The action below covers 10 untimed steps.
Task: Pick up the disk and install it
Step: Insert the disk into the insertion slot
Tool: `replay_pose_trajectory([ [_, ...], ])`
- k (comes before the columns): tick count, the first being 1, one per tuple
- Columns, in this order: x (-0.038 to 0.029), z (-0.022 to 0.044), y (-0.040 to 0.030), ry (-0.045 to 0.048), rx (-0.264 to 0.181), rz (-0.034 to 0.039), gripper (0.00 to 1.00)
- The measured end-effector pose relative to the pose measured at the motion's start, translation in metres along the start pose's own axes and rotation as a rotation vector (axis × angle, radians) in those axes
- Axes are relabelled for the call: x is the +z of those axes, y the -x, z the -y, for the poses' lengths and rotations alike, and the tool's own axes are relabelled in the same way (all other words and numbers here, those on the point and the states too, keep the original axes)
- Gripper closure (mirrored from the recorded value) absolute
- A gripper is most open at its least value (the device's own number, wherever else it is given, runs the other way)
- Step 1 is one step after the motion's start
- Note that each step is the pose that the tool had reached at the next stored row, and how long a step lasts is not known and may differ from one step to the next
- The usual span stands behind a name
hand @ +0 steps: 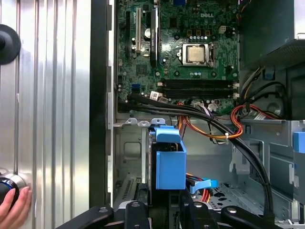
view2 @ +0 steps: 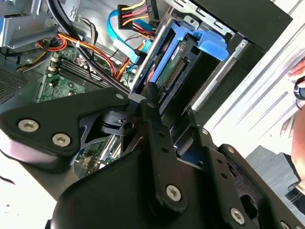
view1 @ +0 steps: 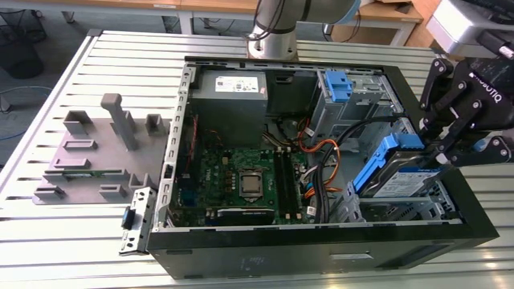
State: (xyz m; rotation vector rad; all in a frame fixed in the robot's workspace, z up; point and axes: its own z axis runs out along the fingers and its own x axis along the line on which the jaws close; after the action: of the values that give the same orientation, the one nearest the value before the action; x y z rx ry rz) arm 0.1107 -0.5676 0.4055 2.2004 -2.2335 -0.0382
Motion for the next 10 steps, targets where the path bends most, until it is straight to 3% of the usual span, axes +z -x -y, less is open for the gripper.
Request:
replay_pose_trajectory([
  [10,0.0182,0.0001,-0.0002,0.0,0.0,-0.0002,0.65],
])
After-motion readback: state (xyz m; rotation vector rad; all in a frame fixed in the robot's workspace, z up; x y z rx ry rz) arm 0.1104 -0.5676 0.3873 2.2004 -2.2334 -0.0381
